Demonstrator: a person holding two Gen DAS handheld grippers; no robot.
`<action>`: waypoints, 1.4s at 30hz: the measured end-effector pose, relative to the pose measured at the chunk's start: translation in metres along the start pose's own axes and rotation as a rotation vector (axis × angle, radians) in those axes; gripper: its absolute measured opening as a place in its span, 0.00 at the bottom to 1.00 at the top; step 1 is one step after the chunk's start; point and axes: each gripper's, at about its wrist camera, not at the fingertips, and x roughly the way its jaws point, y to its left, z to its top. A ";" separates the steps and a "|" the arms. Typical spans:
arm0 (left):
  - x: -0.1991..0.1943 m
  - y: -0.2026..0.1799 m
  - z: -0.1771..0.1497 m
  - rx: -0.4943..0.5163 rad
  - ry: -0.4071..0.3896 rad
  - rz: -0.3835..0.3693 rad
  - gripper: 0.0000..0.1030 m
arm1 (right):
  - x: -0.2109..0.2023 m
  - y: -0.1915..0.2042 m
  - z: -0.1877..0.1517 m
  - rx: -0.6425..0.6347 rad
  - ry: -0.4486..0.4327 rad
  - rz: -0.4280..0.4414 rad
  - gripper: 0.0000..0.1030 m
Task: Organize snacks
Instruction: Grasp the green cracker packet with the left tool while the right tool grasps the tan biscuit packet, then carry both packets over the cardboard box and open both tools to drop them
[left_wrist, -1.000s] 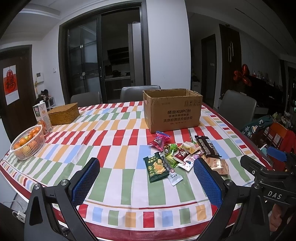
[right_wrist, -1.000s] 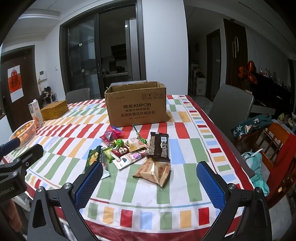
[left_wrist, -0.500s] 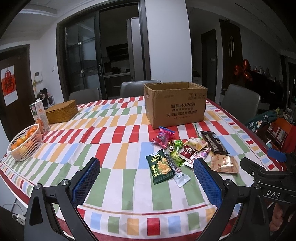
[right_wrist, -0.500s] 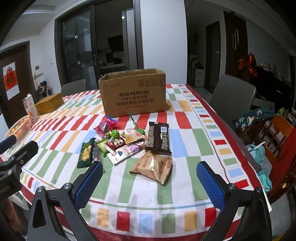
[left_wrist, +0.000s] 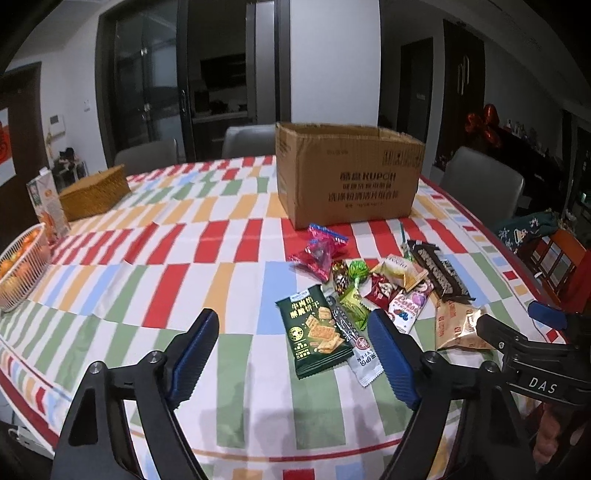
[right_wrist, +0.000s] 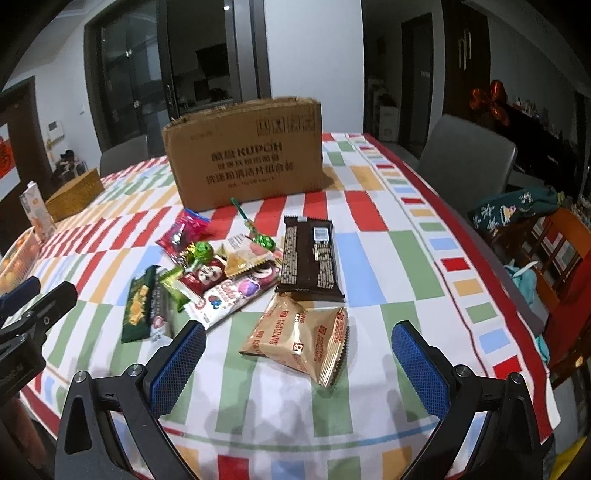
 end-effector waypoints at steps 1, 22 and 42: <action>0.006 0.000 0.000 -0.001 0.013 -0.007 0.78 | 0.005 0.000 0.000 0.003 0.013 0.000 0.97; 0.099 0.011 -0.002 -0.105 0.231 -0.138 0.57 | 0.071 0.007 0.002 -0.019 0.178 0.003 0.79; 0.086 0.007 0.001 -0.101 0.234 -0.170 0.41 | 0.061 0.025 0.009 -0.093 0.138 0.099 0.48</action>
